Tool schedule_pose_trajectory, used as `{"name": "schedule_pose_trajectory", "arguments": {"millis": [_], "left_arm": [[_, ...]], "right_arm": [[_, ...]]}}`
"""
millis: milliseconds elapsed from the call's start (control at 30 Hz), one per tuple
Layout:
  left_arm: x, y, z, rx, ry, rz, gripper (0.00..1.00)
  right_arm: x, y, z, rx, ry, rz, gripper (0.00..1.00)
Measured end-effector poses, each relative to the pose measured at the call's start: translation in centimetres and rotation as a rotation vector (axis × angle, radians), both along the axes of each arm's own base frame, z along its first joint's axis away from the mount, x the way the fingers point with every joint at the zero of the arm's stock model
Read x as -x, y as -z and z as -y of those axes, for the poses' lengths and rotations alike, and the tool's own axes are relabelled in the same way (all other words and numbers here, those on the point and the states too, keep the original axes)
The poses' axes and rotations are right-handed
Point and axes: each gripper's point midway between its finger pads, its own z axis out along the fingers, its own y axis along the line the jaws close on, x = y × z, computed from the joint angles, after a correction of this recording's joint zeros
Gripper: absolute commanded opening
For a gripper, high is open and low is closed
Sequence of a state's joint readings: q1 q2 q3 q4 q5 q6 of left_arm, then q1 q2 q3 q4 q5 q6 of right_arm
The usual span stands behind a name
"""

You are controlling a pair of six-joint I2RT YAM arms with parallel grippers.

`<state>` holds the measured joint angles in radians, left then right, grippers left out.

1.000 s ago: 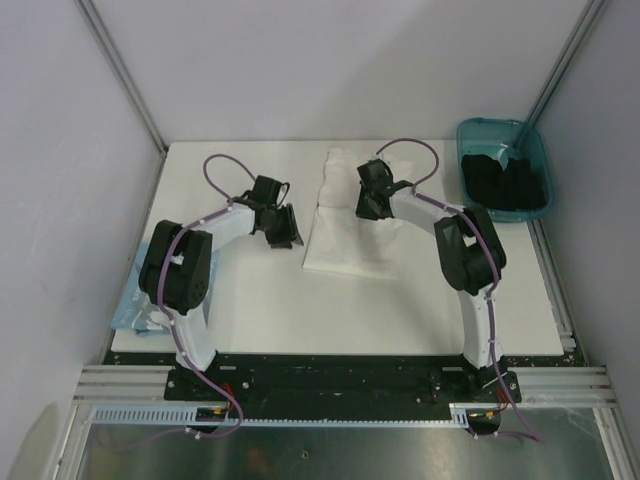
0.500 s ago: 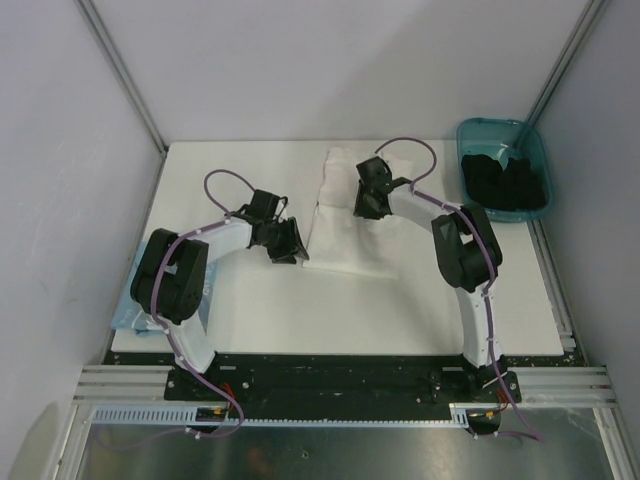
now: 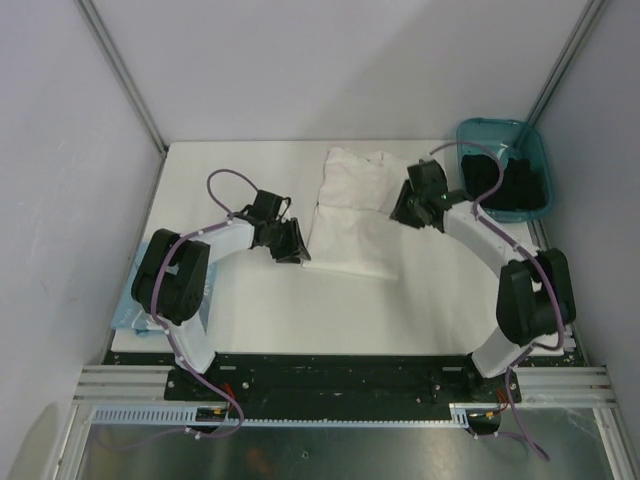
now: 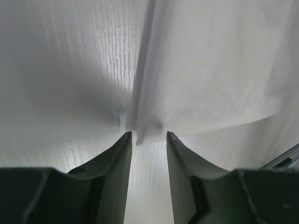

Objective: Fold and stack the t-shirts
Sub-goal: Grab one side of the 2/3 rectangular tshirt with both arms

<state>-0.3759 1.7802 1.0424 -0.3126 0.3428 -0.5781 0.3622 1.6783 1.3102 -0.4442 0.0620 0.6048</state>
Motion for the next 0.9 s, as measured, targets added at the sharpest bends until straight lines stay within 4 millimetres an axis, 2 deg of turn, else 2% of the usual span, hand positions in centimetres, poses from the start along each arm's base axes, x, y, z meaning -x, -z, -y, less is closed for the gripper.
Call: {"name": "schedule_pose_trajectory", "arguments": {"millis": [100, 200, 267, 333, 433, 633, 900], "left_arm": [[0.2, 0.0, 0.3, 0.000, 0.007, 0.000, 0.40], [0.3, 0.0, 0.5, -0.003, 0.006, -0.001, 0.39], [0.3, 0.0, 0.5, -0.005, 0.006, 0.000, 0.39], [0.2, 0.1, 0.4, -0.009, 0.002, 0.001, 0.39], [0.2, 0.1, 0.4, -0.011, -0.005, 0.000, 0.39], [0.2, 0.2, 0.4, -0.014, -0.008, 0.000, 0.38], [0.4, 0.4, 0.3, -0.015, -0.013, -0.009, 0.38]], "right_arm": [[4.2, 2.7, 1.1, -0.006, 0.001, -0.080, 0.36], [9.3, 7.1, 2.5, -0.005, 0.003, -0.211, 0.36], [11.5, 9.1, 3.3, -0.004, 0.011, -0.275, 0.37], [13.1, 10.1, 3.7, -0.010, 0.016, -0.312, 0.38], [13.9, 10.1, 3.9, -0.033, 0.025, -0.309, 0.39], [13.6, 8.8, 3.2, -0.095, 0.034, -0.242, 0.40], [13.3, 9.4, 2.0, -0.126, 0.032, -0.237, 0.40]]}}
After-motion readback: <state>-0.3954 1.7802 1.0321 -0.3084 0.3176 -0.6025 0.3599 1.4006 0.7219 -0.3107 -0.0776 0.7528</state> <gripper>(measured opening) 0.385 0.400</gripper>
